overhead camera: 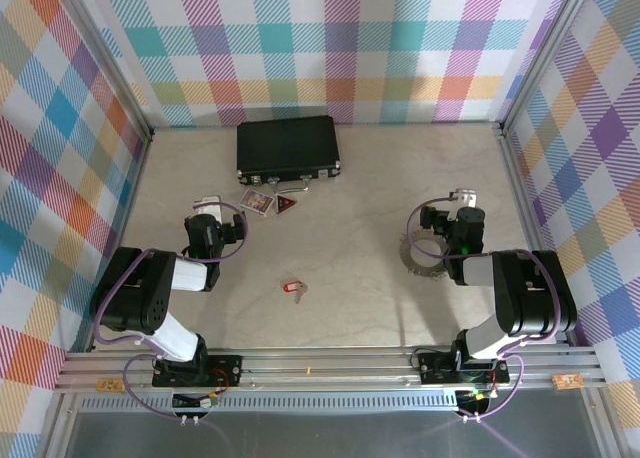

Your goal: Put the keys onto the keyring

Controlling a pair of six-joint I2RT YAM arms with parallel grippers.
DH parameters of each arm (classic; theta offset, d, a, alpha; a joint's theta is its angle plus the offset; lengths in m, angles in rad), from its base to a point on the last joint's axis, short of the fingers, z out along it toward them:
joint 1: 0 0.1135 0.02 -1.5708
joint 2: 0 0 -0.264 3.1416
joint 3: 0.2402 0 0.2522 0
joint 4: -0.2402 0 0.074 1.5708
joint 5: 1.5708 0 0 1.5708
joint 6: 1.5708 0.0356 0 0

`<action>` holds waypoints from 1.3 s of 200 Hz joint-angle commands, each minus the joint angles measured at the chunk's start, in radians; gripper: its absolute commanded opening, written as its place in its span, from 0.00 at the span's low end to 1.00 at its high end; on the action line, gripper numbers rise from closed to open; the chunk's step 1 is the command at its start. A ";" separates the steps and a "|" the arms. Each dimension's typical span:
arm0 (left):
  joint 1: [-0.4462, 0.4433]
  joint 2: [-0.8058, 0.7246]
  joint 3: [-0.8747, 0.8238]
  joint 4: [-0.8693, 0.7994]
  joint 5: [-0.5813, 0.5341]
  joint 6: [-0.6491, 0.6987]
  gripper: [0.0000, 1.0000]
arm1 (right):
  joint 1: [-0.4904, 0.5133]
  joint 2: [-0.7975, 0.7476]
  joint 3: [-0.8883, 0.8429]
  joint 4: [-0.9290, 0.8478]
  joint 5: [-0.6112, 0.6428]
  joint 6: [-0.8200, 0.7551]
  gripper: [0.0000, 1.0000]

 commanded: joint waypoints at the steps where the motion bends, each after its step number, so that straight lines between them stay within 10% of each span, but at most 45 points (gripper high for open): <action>1: 0.008 0.007 0.019 0.009 0.011 0.013 1.00 | 0.006 0.007 -0.002 0.031 0.008 0.014 0.99; 260: 0.008 -0.041 0.035 -0.054 0.014 0.013 1.00 | 0.005 -0.039 0.017 -0.038 -0.044 -0.006 0.99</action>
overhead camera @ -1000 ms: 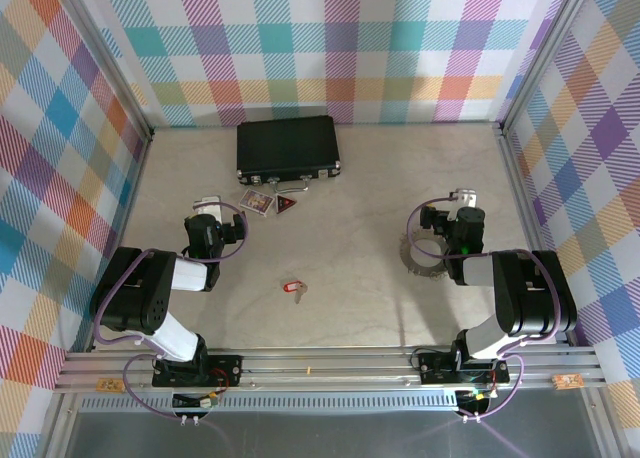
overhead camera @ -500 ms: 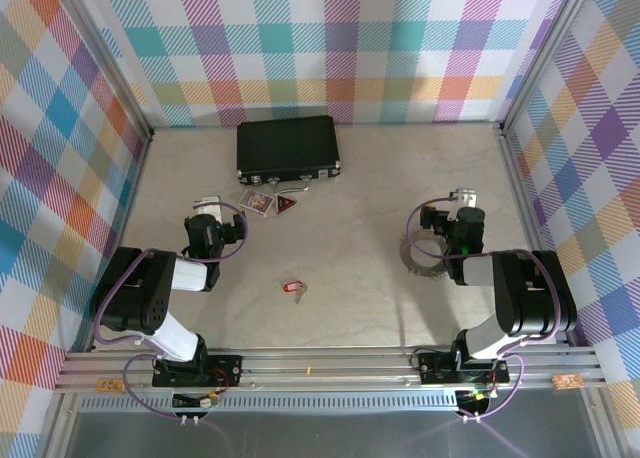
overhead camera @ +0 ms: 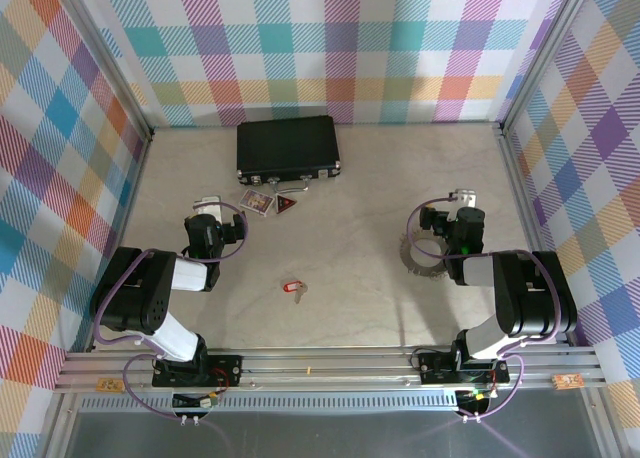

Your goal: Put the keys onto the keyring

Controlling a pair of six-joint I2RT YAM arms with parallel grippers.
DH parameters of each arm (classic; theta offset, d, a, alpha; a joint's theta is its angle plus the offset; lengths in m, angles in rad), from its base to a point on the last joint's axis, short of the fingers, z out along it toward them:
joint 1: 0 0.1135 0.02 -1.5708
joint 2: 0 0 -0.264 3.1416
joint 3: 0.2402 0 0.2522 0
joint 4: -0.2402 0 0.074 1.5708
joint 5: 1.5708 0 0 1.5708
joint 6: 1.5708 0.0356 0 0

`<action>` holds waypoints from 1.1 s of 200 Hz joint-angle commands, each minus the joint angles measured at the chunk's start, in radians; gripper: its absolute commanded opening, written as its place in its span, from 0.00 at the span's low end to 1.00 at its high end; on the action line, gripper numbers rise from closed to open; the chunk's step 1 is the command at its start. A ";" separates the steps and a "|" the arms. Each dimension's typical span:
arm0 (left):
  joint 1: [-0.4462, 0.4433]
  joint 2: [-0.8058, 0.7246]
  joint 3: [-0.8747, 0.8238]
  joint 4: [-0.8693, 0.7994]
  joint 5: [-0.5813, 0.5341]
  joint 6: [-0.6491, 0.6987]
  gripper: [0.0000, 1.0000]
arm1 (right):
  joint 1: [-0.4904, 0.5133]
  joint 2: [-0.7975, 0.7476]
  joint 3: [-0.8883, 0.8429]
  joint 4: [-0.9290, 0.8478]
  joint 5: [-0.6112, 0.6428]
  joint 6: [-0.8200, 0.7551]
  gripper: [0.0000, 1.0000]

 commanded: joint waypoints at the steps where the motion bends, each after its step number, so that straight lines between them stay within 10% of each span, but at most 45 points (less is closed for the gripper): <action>1: 0.008 -0.042 0.036 -0.056 0.014 0.013 1.00 | 0.004 -0.035 0.018 -0.022 -0.031 -0.006 0.99; 108: 0.000 -0.458 0.149 -0.631 0.149 -0.141 1.00 | 0.010 -0.359 0.379 -1.002 -0.007 0.306 0.99; 157: -0.013 -0.620 0.318 -1.121 0.318 -0.373 1.00 | 0.146 -0.406 0.423 -1.233 -0.131 0.278 0.99; 220: -0.158 -0.664 0.323 -1.270 0.526 -0.382 1.00 | 0.243 -0.471 0.368 -1.362 -0.302 0.314 0.99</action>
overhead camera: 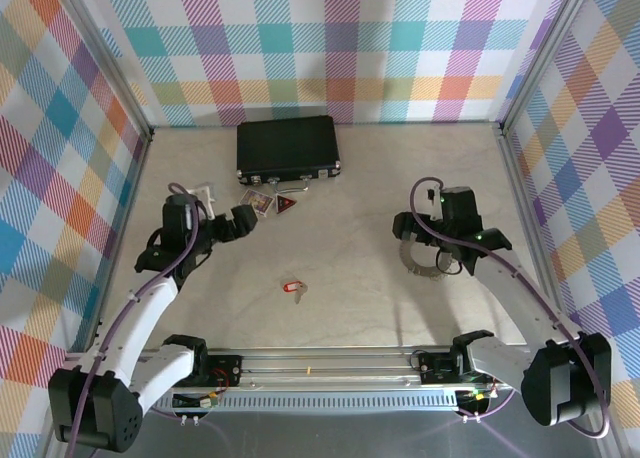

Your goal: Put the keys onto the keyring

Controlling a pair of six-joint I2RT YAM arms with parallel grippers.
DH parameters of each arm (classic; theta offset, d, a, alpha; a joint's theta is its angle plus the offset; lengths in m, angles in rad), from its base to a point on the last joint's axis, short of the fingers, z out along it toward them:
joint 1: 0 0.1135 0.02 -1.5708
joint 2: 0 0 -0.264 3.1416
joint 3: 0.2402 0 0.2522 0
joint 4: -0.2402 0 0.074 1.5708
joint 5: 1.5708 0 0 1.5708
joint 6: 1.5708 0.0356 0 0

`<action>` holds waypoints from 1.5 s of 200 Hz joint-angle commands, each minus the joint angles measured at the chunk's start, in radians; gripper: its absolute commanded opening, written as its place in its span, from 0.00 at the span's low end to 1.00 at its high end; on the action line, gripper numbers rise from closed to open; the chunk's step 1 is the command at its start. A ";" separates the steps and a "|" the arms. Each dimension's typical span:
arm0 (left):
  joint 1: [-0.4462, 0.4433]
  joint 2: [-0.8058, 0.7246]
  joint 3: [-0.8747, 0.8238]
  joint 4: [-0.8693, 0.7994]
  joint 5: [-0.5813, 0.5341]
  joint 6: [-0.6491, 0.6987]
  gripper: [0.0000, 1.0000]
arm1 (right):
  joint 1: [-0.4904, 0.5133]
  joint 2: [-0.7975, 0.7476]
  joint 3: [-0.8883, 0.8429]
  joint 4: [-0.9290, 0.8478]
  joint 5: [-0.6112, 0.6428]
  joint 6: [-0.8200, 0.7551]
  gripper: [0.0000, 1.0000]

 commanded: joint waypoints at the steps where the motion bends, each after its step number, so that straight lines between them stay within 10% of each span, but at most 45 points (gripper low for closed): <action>1: -0.089 -0.034 -0.010 -0.095 0.093 -0.031 1.00 | 0.007 -0.022 -0.026 -0.079 -0.114 0.030 0.99; 71: -0.477 0.104 -0.070 0.229 0.083 -0.079 0.99 | -0.015 0.037 -0.071 0.002 -0.190 0.084 0.99; 113: -0.625 0.222 -0.035 0.328 0.084 -0.041 0.96 | -0.207 0.031 -0.116 0.081 -0.372 0.116 0.99; 300: -0.781 0.674 0.114 0.663 0.017 0.000 0.78 | -0.295 -0.048 -0.155 -0.136 -0.241 0.172 0.90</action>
